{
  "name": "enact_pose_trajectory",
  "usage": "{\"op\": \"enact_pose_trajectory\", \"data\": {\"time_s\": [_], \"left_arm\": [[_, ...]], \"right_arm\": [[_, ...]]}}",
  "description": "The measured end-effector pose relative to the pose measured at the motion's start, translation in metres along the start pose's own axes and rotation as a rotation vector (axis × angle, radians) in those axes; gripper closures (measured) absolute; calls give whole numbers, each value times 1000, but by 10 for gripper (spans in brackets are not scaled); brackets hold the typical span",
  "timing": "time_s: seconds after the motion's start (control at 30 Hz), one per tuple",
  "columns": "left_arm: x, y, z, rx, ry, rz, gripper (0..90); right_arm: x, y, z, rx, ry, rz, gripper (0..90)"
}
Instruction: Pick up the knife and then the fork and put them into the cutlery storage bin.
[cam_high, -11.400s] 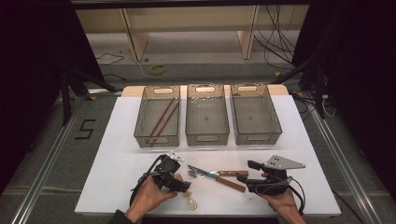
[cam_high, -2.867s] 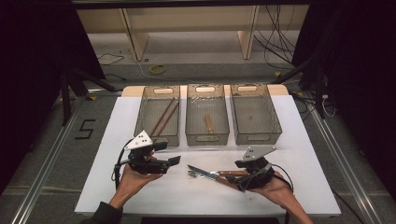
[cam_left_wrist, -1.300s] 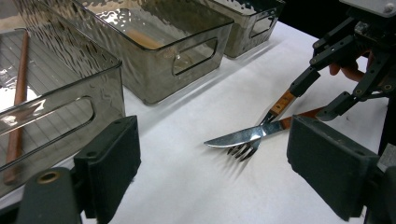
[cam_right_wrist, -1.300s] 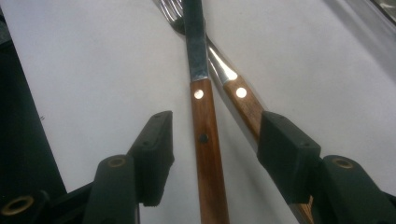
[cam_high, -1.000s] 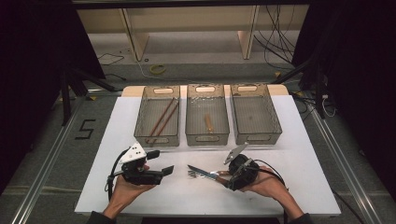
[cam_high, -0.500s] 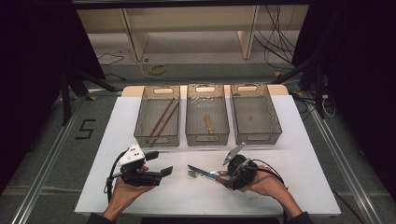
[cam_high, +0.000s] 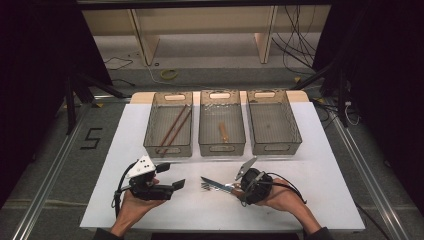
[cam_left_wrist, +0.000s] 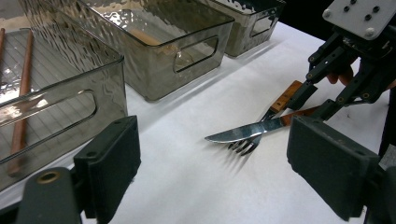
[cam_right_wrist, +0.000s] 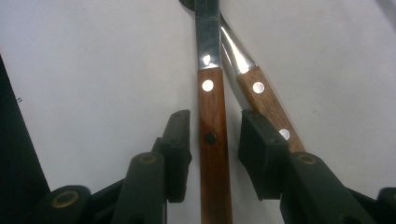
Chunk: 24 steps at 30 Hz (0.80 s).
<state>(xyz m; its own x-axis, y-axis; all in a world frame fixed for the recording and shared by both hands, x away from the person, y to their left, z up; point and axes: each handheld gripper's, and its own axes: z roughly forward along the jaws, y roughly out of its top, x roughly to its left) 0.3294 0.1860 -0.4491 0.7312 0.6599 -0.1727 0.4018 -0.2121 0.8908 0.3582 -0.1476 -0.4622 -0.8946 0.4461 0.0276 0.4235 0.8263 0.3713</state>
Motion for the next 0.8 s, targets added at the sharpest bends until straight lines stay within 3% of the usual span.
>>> {"op": "enact_pose_trajectory", "data": {"time_s": [0.03, 0.8], "left_arm": [[0, 0, 0, 1, 1, 1, 168], [0, -1, 2, 11, 0, 3, 170]], "right_arm": [[-1, 0, 1, -1, -12, -24, 650], [5, 6, 5, 34, -37, -62, 766]]}}
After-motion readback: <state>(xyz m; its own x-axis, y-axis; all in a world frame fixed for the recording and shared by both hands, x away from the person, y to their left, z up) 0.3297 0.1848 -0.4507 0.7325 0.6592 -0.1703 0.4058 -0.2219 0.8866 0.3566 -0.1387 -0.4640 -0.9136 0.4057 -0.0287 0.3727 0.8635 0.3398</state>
